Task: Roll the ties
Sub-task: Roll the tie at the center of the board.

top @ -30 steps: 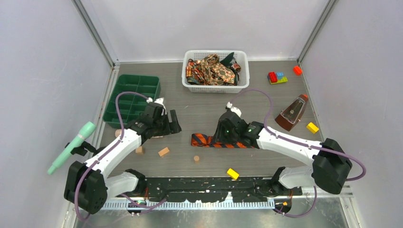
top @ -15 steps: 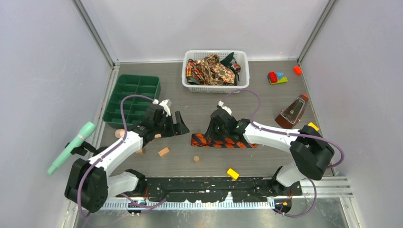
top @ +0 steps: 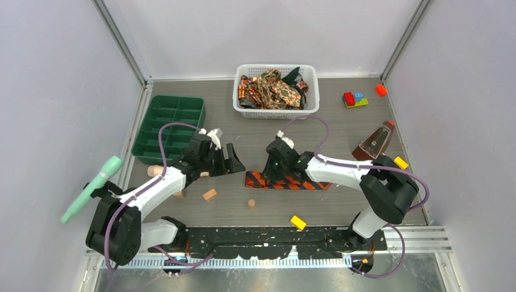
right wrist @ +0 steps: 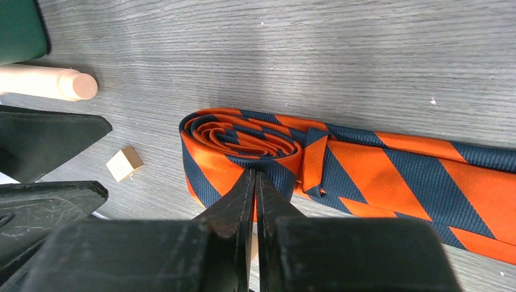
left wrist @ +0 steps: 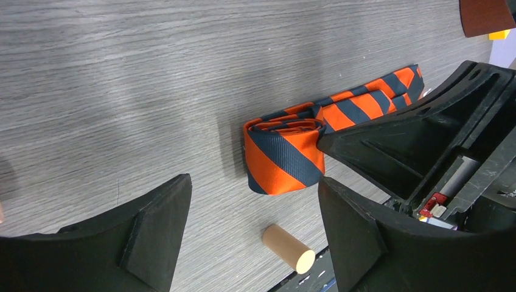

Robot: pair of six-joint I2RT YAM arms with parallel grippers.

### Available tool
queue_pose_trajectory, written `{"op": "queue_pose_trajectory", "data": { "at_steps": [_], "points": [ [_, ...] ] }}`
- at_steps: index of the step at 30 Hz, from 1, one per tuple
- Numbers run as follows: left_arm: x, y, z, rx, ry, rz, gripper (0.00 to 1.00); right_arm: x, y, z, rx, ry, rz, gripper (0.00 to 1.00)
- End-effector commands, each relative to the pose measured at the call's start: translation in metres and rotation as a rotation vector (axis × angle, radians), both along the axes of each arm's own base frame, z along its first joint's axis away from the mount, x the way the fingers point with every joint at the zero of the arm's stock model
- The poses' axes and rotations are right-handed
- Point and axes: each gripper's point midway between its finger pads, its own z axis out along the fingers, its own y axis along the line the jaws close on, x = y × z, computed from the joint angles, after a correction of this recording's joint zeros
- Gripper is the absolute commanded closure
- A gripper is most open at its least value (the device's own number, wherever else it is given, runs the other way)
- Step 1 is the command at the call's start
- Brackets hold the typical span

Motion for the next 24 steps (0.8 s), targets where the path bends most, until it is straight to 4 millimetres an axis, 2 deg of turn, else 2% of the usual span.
{"op": "queue_pose_trajectory", "data": {
  "at_steps": [1, 9, 12, 16, 20, 24],
  "points": [
    [0.004, -0.008, 0.0, -0.039, -0.012, -0.015, 0.22, 0.008, 0.006, 0.002, 0.007, -0.016, -0.01, 0.91],
    [0.002, -0.021, -0.012, -0.068, 0.027, -0.032, 0.22, 0.006, 0.006, -0.007, -0.002, -0.002, -0.004, 0.91],
    [0.0, -0.027, -0.016, -0.093, 0.042, -0.032, 0.23, 0.006, 0.007, -0.003, 0.014, -0.011, -0.001, 0.91],
    [-0.001, -0.029, -0.018, -0.103, 0.048, -0.031, 0.23, 0.007, 0.006, 0.014, 0.04, -0.041, -0.004, 0.84],
    [-0.004, -0.028, -0.02, -0.101, 0.052, -0.028, 0.23, 0.008, 0.001, 0.035, 0.057, -0.074, -0.021, 0.71],
    [-0.005, -0.027, -0.023, -0.096, 0.055, -0.022, 0.23, 0.005, -0.005, 0.042, 0.068, -0.08, -0.046, 0.64]
  ]
}}
